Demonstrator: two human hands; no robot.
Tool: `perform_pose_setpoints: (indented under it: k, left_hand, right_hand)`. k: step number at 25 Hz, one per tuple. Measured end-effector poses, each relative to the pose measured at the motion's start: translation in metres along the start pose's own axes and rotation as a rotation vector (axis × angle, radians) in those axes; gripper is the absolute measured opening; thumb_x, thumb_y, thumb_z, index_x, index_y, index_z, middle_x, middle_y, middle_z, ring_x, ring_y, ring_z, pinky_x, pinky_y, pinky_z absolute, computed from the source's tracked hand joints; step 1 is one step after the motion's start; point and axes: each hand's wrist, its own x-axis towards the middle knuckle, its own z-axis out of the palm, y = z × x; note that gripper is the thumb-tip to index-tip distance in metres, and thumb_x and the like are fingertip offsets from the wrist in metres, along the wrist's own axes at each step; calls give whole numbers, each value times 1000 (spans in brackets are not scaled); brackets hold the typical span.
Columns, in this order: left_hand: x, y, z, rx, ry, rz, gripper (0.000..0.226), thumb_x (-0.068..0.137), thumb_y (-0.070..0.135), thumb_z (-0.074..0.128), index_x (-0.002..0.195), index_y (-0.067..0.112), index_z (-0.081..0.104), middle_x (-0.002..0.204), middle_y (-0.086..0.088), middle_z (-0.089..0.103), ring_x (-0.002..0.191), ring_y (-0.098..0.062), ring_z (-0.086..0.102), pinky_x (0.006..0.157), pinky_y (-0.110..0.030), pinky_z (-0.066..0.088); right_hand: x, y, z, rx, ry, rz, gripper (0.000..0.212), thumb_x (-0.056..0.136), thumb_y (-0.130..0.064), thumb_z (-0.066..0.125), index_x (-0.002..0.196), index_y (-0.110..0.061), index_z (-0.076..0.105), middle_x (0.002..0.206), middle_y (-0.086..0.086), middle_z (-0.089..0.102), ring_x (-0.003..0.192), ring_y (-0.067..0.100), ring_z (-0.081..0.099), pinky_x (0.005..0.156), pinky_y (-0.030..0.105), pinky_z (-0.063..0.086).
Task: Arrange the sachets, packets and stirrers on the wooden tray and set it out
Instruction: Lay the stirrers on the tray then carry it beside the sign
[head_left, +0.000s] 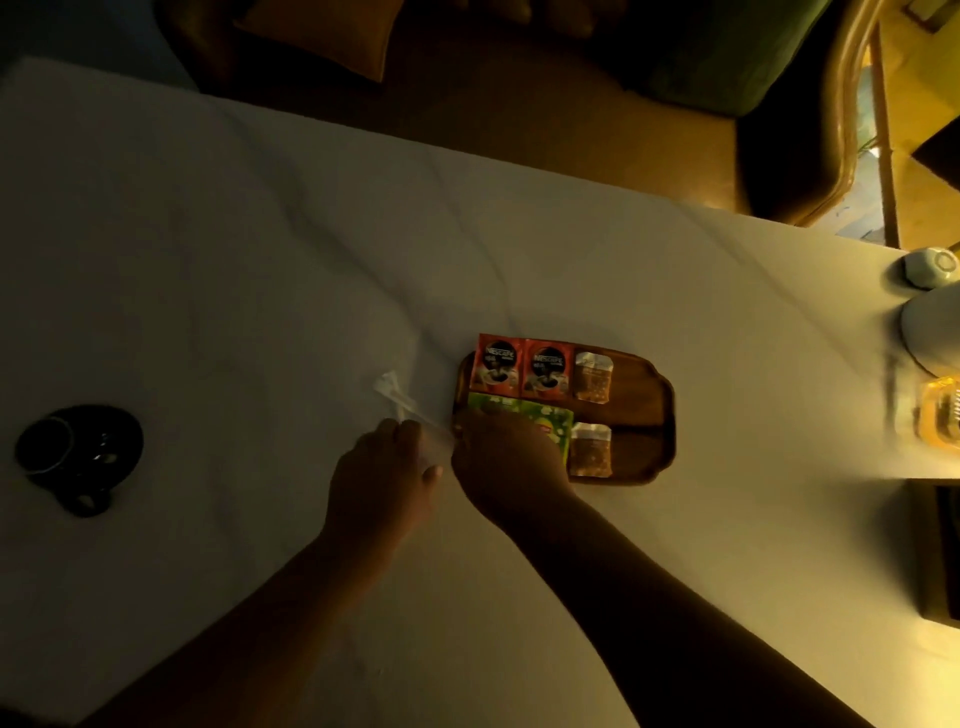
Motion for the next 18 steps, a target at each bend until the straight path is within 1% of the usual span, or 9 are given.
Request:
perform_pose_setpoints:
  k: [3,5,7,9,10,13,15,16,18]
  left_hand:
    - [-5,-33,3,-18,-1,-30,42,84,46,63,113,17,52,99,-9,58,82,-26,60,63,-35,48]
    - [-4,-52,1,-106,11,-110,43,82,41,69,112,16,53,103,-10,59,85,-28,62,64,-37,51]
    - [-2,-70,-3,-188,35,-221,33,82,35,71,104,15,58,100,-10,61,85,-31,65,66,-39,52]
    - [-1,-85,-6,-200,43,-289,17,85,30,66,95,17,64,94,-8,64,82,-31,67,66,-38,51]
    - [0,-91,-8,-193,37,-311,14,85,28,63,93,18,67,92,-8,66,82,-31,68,67,-38,52]
    - [6,-107,-12,-177,-34,-372,19,83,31,61,94,18,70,95,-7,69,89,-32,68,72,-38,53]
    - [8,-113,-12,-217,-95,-387,20,80,33,64,92,19,70,95,-7,69,90,-31,68,74,-37,53]
    - [8,-116,-12,-255,-109,-394,18,79,35,65,88,19,69,91,-5,69,87,-30,67,72,-35,52]
    - [6,-120,-14,-341,-124,-442,15,77,37,66,75,22,62,76,1,66,73,-24,65,63,-30,46]
  right_hand:
    - [25,-36,12,-116,-81,-80,17,90,-17,60,108,-16,59,100,5,60,76,22,63,52,33,49]
    - [36,-48,18,-222,-119,-50,16,90,-15,60,106,-11,59,101,10,60,78,27,65,49,35,43]
    - [46,-59,22,-278,-144,8,15,89,-11,58,103,-9,62,102,12,64,84,31,68,50,36,41]
    - [54,-66,25,-299,-185,53,13,88,-9,57,97,-9,65,100,12,69,86,33,70,52,36,44]
    - [57,-68,26,-294,-208,67,13,87,-8,56,95,-9,66,100,13,70,88,33,70,55,36,45]
    - [60,-77,33,-249,-265,69,11,87,-9,59,94,-9,67,100,13,70,91,33,69,61,38,51]
    - [57,-81,42,-216,-272,46,8,86,-14,63,92,-10,66,89,10,66,77,27,66,58,36,50]
    - [55,-81,46,-194,-265,44,6,86,-16,64,89,-11,65,81,6,62,68,22,61,55,34,50]
    - [53,-80,51,-140,-244,50,9,85,-21,66,82,-17,59,72,0,54,60,15,52,53,33,50]
